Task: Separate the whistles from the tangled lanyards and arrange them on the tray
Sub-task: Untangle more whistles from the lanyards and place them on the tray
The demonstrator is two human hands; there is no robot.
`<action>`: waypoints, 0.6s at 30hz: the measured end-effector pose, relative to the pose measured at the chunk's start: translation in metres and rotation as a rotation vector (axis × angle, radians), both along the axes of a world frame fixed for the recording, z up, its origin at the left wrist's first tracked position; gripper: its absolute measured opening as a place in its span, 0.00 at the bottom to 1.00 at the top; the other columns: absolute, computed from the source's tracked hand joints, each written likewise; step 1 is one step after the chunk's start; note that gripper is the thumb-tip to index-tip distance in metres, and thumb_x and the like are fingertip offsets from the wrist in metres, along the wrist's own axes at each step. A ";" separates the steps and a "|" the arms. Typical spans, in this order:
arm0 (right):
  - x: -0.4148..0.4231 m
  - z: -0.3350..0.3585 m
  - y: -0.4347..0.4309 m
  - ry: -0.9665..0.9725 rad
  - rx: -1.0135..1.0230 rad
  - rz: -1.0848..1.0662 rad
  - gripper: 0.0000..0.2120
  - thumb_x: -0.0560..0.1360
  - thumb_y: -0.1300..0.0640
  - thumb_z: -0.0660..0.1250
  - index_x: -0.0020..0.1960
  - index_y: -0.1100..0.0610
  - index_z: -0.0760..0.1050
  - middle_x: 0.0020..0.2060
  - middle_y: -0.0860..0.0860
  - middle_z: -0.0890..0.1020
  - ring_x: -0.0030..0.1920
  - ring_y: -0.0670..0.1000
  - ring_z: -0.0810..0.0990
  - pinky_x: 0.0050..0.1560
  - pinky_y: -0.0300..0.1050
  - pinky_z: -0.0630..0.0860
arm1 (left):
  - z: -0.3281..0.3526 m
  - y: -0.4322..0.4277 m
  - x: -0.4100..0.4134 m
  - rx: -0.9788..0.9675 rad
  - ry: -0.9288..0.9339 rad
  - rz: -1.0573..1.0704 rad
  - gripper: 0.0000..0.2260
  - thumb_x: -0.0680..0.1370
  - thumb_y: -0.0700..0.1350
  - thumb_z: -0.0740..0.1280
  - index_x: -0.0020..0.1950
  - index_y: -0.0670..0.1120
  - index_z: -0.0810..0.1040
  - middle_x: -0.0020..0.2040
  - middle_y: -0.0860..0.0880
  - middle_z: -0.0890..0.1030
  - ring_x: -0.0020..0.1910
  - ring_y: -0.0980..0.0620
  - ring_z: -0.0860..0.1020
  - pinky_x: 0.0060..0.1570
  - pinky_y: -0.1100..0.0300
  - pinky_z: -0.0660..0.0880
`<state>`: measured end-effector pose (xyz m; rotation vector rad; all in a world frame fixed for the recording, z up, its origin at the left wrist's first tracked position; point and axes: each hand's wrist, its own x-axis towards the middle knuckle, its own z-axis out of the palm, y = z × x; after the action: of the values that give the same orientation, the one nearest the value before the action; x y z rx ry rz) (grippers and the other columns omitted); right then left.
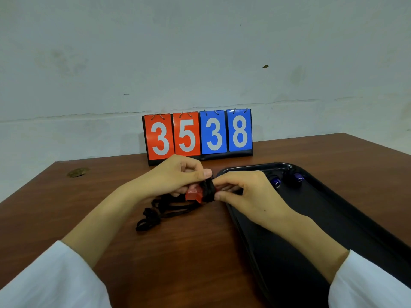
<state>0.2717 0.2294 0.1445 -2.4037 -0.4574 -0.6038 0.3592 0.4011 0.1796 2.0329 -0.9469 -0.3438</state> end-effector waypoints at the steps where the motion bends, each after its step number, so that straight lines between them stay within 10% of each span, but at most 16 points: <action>1: 0.000 0.000 0.000 -0.001 0.012 0.004 0.12 0.71 0.60 0.70 0.54 0.53 0.80 0.46 0.44 0.83 0.47 0.39 0.79 0.52 0.31 0.74 | -0.001 0.000 0.000 -0.006 0.007 0.005 0.16 0.70 0.59 0.65 0.38 0.45 0.77 0.25 0.50 0.70 0.21 0.56 0.64 0.23 0.67 0.63; 11: -0.006 0.004 0.005 -0.063 0.349 -0.045 0.14 0.71 0.62 0.71 0.50 0.45 0.78 0.42 0.40 0.82 0.46 0.39 0.80 0.49 0.32 0.76 | -0.016 -0.015 -0.010 -0.163 0.327 0.076 0.15 0.81 0.50 0.57 0.47 0.40 0.75 0.23 0.53 0.68 0.21 0.57 0.62 0.23 0.65 0.57; 18: -0.003 0.005 -0.002 -0.083 0.495 -0.248 0.11 0.71 0.60 0.71 0.52 0.52 0.80 0.41 0.40 0.82 0.44 0.36 0.80 0.47 0.28 0.76 | -0.022 -0.030 -0.017 -0.208 0.079 0.190 0.15 0.80 0.52 0.59 0.37 0.45 0.73 0.25 0.52 0.67 0.21 0.58 0.62 0.22 0.65 0.59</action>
<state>0.2687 0.2279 0.1491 -1.9756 -0.0286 -0.8192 0.3422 0.3709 0.1581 1.8857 -0.7037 -0.2119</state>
